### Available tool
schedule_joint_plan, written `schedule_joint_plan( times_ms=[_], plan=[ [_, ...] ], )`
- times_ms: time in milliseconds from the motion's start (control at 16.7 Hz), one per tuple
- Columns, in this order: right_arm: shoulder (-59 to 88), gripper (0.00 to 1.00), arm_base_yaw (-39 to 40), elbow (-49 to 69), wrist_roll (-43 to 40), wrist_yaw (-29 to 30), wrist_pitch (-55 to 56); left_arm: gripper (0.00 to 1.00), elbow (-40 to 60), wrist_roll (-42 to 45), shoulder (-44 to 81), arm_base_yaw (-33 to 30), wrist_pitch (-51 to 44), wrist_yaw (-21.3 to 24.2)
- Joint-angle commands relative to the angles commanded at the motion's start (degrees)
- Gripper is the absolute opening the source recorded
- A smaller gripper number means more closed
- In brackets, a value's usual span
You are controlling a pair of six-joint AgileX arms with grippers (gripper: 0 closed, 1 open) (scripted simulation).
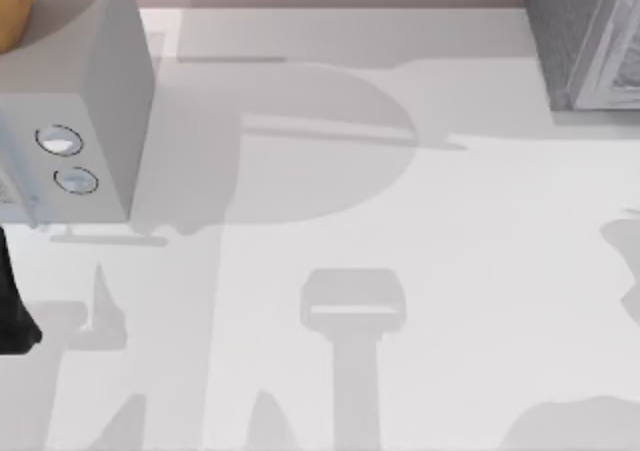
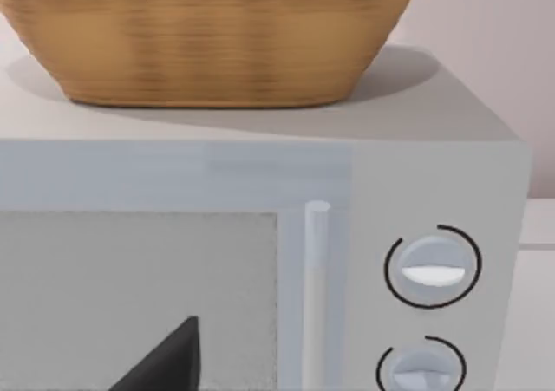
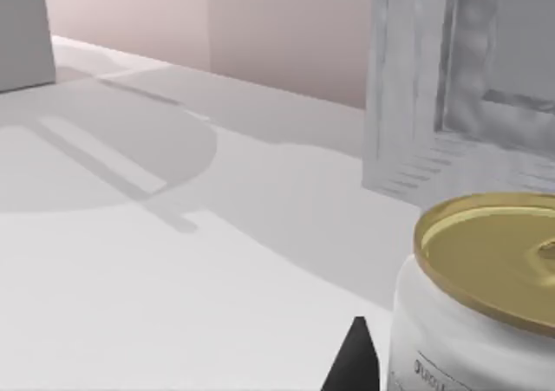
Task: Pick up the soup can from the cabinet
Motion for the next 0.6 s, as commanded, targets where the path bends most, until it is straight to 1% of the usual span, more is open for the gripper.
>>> schedule_joint_plan(
  times_ms=[120, 420, 600],
  plan=[
    [0.0, 0.00, 0.5, -0.1, 0.0, 0.3, -0.2, 1.00, 0.0, 0.0, 0.0, 0.0, 0.0, 0.0],
    [1.7, 0.00, 3.9, 1.9, -0.6, 3.9, -0.8, 1.00, 0.0, 0.0, 0.0, 0.0, 0.0, 0.0],
    [1.8, 0.00, 4.0, 2.0, -0.7, 4.0, -0.9, 1.00, 0.0, 0.0, 0.0, 0.0, 0.0, 0.0]
  ],
)
